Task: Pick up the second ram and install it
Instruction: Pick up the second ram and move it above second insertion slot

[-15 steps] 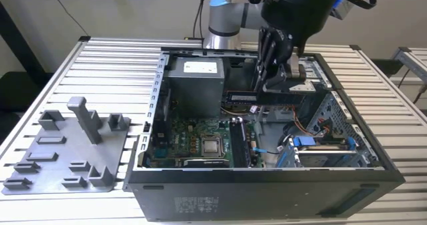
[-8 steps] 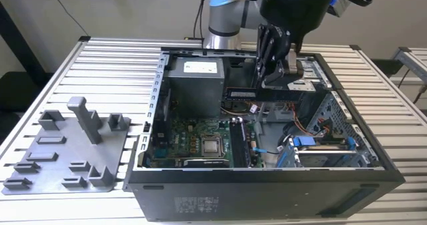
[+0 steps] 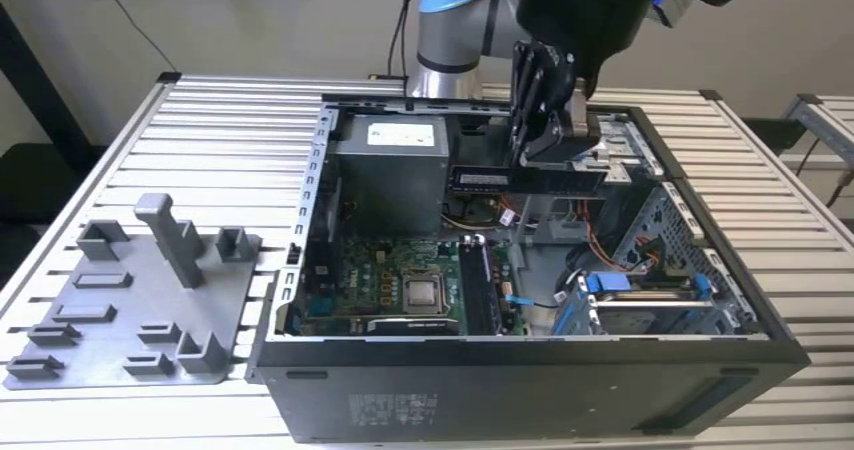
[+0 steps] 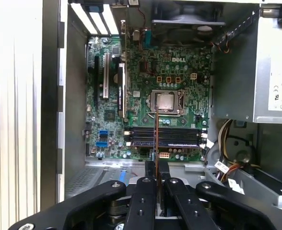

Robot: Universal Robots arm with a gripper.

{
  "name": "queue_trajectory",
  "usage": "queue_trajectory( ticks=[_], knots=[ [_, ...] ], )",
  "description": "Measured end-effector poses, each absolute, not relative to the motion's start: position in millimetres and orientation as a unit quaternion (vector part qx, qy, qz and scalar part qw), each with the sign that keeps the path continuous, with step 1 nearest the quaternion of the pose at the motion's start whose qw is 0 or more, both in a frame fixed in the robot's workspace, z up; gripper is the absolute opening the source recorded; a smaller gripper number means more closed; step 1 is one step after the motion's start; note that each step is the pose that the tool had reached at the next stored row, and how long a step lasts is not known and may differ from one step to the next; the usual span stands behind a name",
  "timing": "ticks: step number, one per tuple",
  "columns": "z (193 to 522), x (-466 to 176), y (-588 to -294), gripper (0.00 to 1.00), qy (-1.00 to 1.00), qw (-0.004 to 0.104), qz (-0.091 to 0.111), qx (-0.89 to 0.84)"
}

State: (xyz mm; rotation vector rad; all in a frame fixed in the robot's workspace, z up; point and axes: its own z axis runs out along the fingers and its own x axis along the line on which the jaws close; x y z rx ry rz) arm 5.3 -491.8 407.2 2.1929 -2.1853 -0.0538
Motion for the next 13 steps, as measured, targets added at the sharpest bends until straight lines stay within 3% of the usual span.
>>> queue_trajectory(
  ticks=[13],
  knots=[
    [406,5,-474,0.14,-0.705,0.009,-0.022,0.708]
  ],
)
